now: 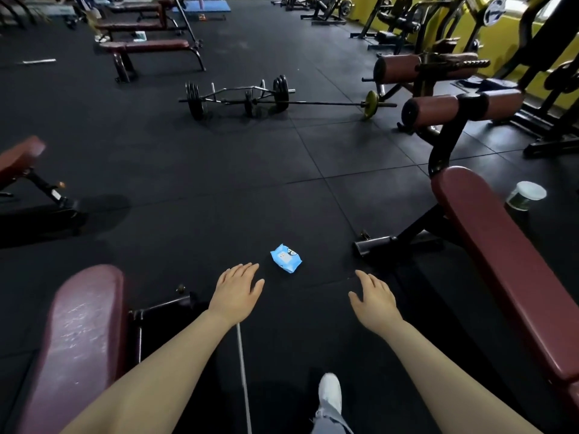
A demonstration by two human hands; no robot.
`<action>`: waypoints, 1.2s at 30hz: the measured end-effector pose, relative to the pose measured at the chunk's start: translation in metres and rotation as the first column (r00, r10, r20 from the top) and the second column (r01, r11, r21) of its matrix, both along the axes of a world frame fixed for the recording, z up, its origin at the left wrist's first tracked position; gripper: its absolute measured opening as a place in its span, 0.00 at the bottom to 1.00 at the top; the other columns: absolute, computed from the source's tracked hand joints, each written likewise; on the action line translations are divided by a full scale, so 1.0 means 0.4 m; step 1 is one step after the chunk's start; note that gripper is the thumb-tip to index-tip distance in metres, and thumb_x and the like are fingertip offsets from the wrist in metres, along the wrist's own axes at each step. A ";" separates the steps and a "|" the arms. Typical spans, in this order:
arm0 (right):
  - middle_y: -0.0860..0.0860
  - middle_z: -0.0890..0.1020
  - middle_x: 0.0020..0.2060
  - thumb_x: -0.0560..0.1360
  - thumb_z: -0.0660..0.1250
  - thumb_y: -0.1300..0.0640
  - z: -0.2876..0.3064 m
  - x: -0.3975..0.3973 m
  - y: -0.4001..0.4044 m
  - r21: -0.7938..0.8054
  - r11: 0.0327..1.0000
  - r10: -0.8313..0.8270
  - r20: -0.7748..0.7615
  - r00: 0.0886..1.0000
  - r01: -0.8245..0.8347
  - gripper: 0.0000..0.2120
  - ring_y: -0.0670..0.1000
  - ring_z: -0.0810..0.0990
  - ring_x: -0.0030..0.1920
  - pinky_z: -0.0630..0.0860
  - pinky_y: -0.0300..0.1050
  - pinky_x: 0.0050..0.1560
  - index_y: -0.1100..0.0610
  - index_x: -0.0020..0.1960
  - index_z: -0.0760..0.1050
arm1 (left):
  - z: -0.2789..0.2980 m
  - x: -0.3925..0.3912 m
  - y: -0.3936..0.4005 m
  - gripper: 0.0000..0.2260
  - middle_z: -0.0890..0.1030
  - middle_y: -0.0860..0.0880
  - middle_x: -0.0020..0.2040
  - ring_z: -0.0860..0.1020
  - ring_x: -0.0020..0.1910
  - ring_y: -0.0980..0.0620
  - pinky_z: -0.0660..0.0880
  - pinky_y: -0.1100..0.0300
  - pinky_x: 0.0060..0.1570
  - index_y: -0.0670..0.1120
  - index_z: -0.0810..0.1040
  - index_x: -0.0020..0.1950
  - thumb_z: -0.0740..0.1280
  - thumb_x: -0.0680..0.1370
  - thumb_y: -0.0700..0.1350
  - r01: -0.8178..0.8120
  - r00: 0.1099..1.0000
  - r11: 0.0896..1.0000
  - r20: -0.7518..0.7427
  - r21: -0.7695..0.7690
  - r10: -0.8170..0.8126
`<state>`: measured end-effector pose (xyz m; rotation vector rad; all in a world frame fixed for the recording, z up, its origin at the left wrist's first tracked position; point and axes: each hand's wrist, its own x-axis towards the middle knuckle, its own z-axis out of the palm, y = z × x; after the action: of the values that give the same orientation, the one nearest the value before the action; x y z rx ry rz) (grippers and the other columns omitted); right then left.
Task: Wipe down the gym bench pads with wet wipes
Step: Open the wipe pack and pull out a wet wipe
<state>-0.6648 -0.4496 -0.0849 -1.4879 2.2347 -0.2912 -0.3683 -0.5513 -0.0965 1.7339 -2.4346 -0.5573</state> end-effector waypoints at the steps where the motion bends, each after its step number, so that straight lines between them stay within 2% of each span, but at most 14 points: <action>1: 0.53 0.63 0.76 0.82 0.58 0.48 -0.008 -0.033 -0.057 -0.004 1.000 0.002 0.010 1.000 -0.002 0.28 0.55 0.57 0.77 0.56 0.53 0.76 0.52 0.78 0.55 | -0.014 -0.025 -0.047 0.23 0.64 0.52 0.78 0.58 0.78 0.53 0.51 0.54 0.78 0.50 0.62 0.78 0.53 0.84 0.55 -0.010 1.000 1.000 -0.011 -0.007 0.010; 4: 0.52 0.64 0.75 0.82 0.59 0.46 -0.019 -0.139 -0.235 -0.012 1.000 0.015 0.019 1.000 -0.015 0.28 0.55 0.59 0.76 0.58 0.54 0.75 0.52 0.78 0.57 | -0.051 -0.108 -0.185 0.23 0.63 0.51 0.79 0.58 0.78 0.51 0.53 0.53 0.77 0.50 0.63 0.78 0.54 0.84 0.55 -0.086 0.996 0.996 -0.033 0.013 0.087; 10: 0.53 0.65 0.75 0.81 0.59 0.45 -0.042 -0.290 -0.551 0.099 0.985 0.144 -0.006 0.990 -0.143 0.29 0.57 0.60 0.76 0.60 0.54 0.75 0.53 0.78 0.57 | -0.098 -0.252 -0.413 0.24 0.62 0.50 0.79 0.58 0.78 0.50 0.54 0.53 0.77 0.50 0.62 0.79 0.55 0.84 0.54 -0.216 0.975 0.969 -0.032 0.120 0.221; 17: 0.55 0.66 0.74 0.81 0.59 0.46 -0.145 -0.335 -0.900 0.187 0.946 0.273 -0.011 0.962 -0.266 0.28 0.58 0.61 0.75 0.60 0.55 0.74 0.55 0.77 0.58 | -0.201 -0.318 -0.650 0.24 0.61 0.52 0.79 0.59 0.78 0.50 0.57 0.52 0.76 0.49 0.61 0.79 0.56 0.83 0.54 -0.308 0.948 0.933 -0.022 0.185 0.317; 23: 0.55 0.65 0.74 0.82 0.56 0.45 -0.280 -0.307 -1.202 0.257 0.911 0.326 0.022 0.945 -0.321 0.27 0.57 0.62 0.74 0.61 0.56 0.73 0.55 0.77 0.58 | -0.337 -0.318 -0.870 0.25 0.60 0.50 0.80 0.58 0.78 0.49 0.56 0.52 0.76 0.51 0.60 0.79 0.58 0.83 0.53 -0.365 0.924 0.882 -0.004 0.297 0.383; 28: 0.53 0.67 0.74 0.82 0.58 0.47 -0.411 -0.263 -1.413 0.270 0.905 0.324 0.065 0.944 -0.330 0.26 0.56 0.63 0.73 0.61 0.54 0.73 0.55 0.76 0.60 | -0.470 -0.312 -1.045 0.24 0.65 0.50 0.78 0.63 0.76 0.49 0.59 0.52 0.75 0.48 0.62 0.78 0.60 0.82 0.50 -0.435 0.876 0.806 -0.019 0.401 0.482; 33: 0.54 0.69 0.72 0.81 0.60 0.49 -0.620 -0.232 -1.571 0.343 0.870 0.332 0.126 0.935 -0.355 0.26 0.57 0.66 0.72 0.64 0.53 0.71 0.56 0.76 0.60 | -0.648 -0.328 -1.160 0.24 0.64 0.48 0.78 0.62 0.76 0.48 0.59 0.52 0.75 0.47 0.62 0.78 0.60 0.82 0.49 -0.543 0.792 0.685 0.026 0.486 0.610; 36: 0.54 0.70 0.71 0.80 0.62 0.51 -0.787 -0.222 -1.645 0.394 0.837 0.349 0.150 0.925 -0.379 0.25 0.56 0.68 0.70 0.68 0.51 0.68 0.56 0.75 0.61 | -0.793 -0.341 -1.218 0.24 0.63 0.48 0.79 0.61 0.77 0.48 0.59 0.51 0.75 0.47 0.62 0.79 0.60 0.83 0.49 -0.553 0.786 0.657 0.060 0.512 0.615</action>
<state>-0.7534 -1.1075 -0.3996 -1.5829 1.7563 0.2392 -0.5049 -1.0386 -0.4137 2.4346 -1.5431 -1.2301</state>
